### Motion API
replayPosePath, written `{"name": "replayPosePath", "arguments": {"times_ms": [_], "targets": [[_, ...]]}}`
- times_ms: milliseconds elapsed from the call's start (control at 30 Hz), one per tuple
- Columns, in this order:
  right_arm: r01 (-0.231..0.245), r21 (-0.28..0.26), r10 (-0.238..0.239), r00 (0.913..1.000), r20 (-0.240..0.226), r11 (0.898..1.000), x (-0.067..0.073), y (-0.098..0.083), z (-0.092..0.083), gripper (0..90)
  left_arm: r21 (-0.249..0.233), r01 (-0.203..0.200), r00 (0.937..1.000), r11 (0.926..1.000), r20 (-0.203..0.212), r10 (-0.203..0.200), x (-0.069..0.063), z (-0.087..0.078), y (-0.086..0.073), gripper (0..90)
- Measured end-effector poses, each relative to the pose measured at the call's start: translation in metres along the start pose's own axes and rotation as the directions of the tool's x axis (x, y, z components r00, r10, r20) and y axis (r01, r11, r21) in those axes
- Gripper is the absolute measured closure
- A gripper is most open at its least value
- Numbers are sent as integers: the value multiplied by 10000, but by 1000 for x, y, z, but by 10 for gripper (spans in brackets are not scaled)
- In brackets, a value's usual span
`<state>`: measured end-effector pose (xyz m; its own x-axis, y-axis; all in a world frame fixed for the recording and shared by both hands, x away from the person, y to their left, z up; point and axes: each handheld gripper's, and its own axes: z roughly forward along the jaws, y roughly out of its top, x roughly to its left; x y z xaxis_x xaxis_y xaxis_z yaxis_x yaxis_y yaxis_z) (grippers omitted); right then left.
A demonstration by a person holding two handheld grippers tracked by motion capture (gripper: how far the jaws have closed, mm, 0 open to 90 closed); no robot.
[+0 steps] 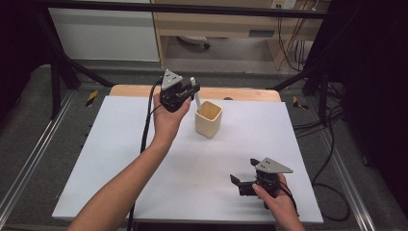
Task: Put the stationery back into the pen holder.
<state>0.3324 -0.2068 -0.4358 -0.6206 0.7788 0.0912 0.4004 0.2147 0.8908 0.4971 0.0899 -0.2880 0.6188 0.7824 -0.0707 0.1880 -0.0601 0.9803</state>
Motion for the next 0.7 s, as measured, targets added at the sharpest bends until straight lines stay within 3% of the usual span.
{"name": "replayPosePath", "arguments": {"times_ms": [300, 700], "targets": [[-12, 39, 12, 10000, -24, 10000, 1, 0, 0, 19, -35, -60, 9999, 10000, 126, 61, -9, 6, 3, 787], [41, 9, -41, 10000, -52, 10000, 1, 0, 0, 18, 80, -77, 9999, 9999, -116, 78, -9, 20, 0, 787]]}}
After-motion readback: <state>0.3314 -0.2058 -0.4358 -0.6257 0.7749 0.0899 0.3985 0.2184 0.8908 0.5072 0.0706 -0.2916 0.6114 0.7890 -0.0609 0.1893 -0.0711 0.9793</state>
